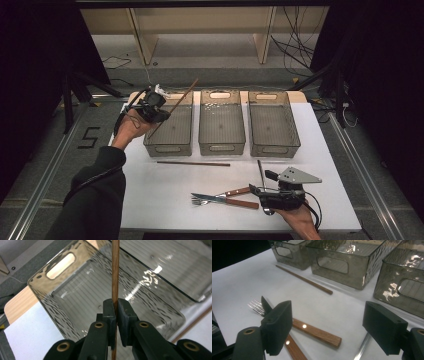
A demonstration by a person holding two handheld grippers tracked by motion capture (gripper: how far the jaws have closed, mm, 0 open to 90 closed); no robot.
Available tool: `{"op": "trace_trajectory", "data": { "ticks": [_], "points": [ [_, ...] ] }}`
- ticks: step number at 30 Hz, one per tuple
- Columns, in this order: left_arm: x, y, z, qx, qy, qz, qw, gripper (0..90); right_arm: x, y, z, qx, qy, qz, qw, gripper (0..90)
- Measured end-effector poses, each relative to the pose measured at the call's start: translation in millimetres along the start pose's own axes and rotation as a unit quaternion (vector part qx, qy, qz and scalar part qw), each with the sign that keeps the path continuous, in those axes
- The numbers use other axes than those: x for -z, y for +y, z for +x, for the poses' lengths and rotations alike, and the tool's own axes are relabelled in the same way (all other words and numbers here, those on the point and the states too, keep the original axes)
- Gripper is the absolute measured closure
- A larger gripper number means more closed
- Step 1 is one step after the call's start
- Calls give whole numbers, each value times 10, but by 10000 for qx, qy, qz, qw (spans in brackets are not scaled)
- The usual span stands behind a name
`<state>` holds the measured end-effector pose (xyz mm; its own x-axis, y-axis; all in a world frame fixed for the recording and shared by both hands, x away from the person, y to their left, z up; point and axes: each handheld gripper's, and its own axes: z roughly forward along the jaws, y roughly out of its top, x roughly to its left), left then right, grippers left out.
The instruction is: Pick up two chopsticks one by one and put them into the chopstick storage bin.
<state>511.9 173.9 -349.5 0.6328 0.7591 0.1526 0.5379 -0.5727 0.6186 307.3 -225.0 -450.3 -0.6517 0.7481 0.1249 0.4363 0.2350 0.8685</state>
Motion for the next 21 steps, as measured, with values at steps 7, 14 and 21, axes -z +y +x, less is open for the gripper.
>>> {"op": "trace_trajectory", "data": {
  "ticks": [7,14,21],
  "points": [
    [-77,-7,87,178,54,2,9998,844,1,0,0,-3,2,-1,10000,246],
    [-149,-47,131,311,68,18,9995,844,1,-1,-2,-2,7,-2,10000,246],
    [-243,-105,168,521,57,89,9986,844,2,-1,-4,-2,2,-8,10000,246]
  ]
}}
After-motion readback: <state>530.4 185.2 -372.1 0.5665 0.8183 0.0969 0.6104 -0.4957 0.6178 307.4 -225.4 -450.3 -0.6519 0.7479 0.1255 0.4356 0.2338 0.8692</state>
